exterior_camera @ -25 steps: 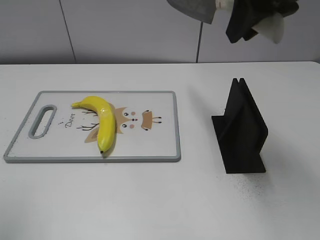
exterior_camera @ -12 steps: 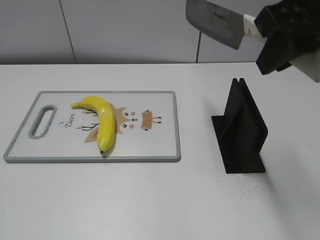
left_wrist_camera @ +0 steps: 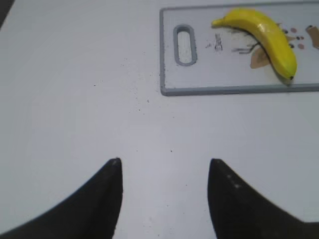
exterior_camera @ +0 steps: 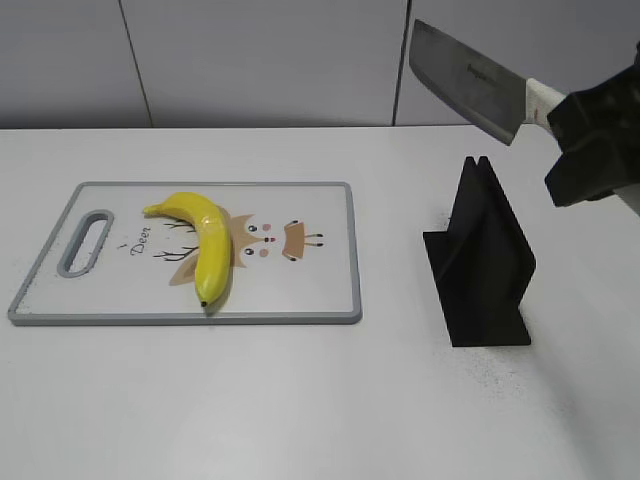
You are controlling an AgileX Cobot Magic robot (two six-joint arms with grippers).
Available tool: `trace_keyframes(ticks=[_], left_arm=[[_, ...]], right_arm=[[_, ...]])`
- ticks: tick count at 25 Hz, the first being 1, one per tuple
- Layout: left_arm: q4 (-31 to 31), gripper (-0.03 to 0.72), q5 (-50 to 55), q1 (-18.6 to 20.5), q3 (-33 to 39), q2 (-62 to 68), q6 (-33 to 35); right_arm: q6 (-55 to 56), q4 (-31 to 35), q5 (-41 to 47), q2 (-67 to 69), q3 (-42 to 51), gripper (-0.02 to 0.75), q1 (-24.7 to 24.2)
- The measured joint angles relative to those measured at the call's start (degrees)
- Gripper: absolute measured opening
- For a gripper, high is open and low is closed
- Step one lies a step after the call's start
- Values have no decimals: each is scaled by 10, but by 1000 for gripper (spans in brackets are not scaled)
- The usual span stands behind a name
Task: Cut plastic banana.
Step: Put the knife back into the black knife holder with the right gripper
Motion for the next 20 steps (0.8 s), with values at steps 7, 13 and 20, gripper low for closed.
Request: trace_keyframes(ticks=[7, 13, 20], left_arm=[[-3, 506, -41, -25, 17, -6, 0], [-3, 504, -45, -34, 17, -6, -2], [-2, 502, -49, -34, 19, -6, -16]], right_arm=[[30, -2, -43, -23, 63, 167, 0], [98, -52, -58, -25, 97, 167, 0], [127, -65, -90, -25, 128, 167, 0]])
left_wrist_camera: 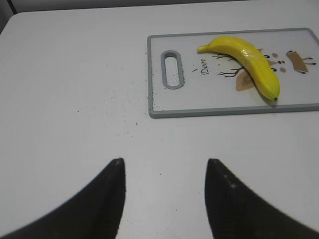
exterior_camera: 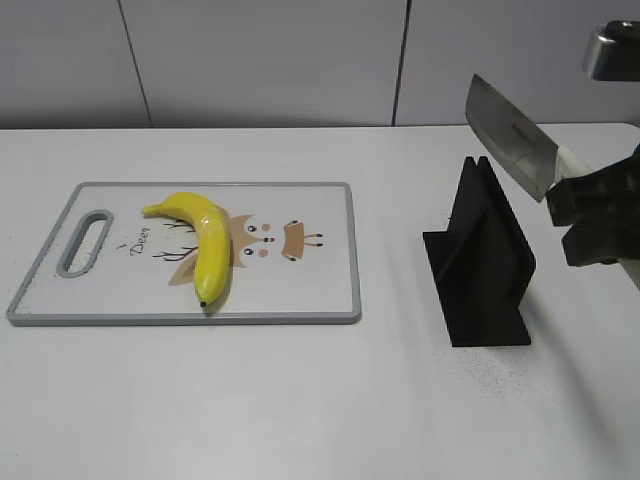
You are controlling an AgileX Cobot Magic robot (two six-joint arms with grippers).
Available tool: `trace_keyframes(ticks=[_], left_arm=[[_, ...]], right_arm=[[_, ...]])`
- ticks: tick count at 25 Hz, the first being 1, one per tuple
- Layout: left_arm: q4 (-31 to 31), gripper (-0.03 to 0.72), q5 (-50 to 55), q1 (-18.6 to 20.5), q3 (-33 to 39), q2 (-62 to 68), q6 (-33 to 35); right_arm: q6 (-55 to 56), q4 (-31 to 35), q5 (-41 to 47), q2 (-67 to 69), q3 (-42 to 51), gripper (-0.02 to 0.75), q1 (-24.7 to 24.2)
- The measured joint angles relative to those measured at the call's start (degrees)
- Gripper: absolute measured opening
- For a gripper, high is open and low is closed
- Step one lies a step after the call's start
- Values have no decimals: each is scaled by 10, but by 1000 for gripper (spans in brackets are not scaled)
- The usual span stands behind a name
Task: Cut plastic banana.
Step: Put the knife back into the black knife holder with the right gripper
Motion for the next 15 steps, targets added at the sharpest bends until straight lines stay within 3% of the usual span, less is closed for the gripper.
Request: trace_keyframes(ticks=[15], left_arm=[[0, 486, 0, 0, 1, 0, -1]], right_arm=[[32, -17, -88, 2, 57, 167, 0]])
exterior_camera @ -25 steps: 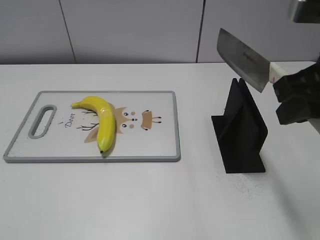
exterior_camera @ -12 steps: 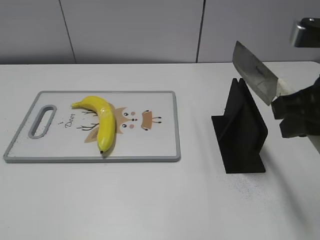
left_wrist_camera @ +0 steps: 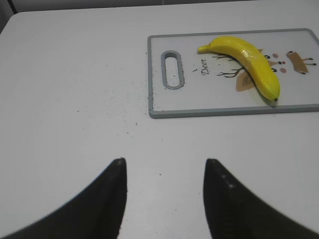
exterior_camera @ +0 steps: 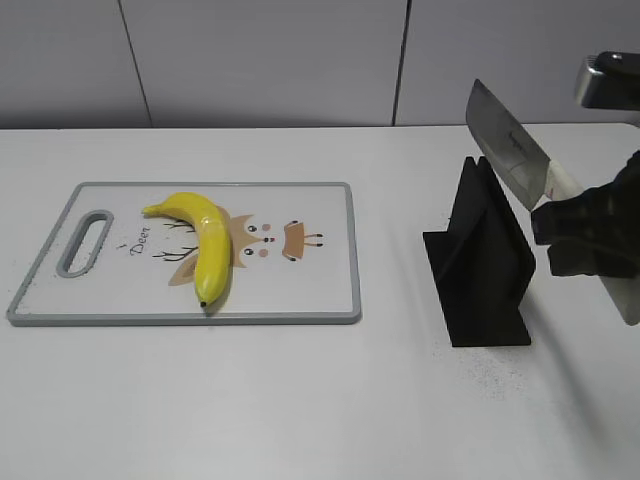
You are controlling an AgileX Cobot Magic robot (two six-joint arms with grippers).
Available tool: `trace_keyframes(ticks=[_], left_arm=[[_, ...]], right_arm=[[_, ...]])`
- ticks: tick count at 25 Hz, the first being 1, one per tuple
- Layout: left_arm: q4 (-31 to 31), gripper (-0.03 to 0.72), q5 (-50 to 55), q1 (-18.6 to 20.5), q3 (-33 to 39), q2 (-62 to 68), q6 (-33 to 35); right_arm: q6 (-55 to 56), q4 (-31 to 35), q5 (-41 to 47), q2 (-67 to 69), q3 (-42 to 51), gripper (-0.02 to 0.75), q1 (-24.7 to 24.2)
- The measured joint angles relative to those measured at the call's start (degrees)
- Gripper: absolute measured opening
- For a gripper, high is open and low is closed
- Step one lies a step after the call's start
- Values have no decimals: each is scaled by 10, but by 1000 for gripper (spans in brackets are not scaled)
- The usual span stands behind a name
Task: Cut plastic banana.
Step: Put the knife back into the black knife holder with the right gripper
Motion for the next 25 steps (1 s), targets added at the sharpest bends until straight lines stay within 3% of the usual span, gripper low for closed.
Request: trace_keyframes(ticks=[25], left_arm=[[0, 460, -1, 0, 0, 0, 0]], right_arm=[[24, -41, -28, 32, 4, 167, 0]])
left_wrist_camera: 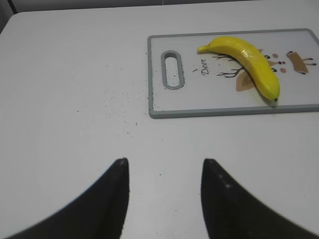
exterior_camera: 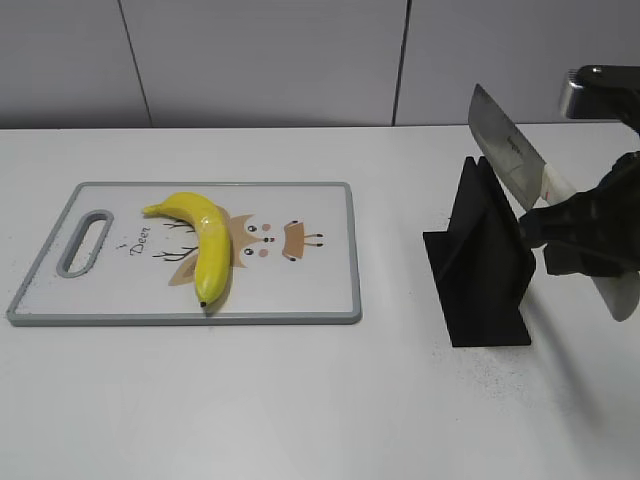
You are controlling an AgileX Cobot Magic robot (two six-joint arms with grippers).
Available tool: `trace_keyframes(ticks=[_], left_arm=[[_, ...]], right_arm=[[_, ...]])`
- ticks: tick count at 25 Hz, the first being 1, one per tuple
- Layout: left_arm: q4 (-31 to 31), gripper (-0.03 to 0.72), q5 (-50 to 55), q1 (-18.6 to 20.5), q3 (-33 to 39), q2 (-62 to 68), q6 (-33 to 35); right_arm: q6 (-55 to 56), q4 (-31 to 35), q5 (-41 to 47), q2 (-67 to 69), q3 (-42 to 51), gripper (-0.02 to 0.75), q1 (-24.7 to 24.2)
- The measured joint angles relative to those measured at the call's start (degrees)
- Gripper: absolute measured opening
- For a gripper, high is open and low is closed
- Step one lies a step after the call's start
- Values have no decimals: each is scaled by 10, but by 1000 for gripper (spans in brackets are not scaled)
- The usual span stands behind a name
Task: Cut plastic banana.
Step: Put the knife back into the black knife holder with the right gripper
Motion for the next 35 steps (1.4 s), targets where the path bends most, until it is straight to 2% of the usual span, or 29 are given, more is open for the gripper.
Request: trace_keyframes(ticks=[13, 26, 28, 33, 35], left_arm=[[0, 456, 0, 0, 0, 0, 0], [0, 454, 0, 0, 0, 0, 0], [0, 454, 0, 0, 1, 0, 0], [0, 454, 0, 0, 1, 0, 0], [1, 454, 0, 0, 1, 0, 0]], right_arm=[[4, -1, -1, 45, 0, 167, 0], [6, 47, -1, 74, 0, 169, 0], [6, 49, -1, 74, 0, 217, 0], [6, 49, 0, 74, -1, 507, 0], [6, 50, 8, 74, -6, 555, 0]])
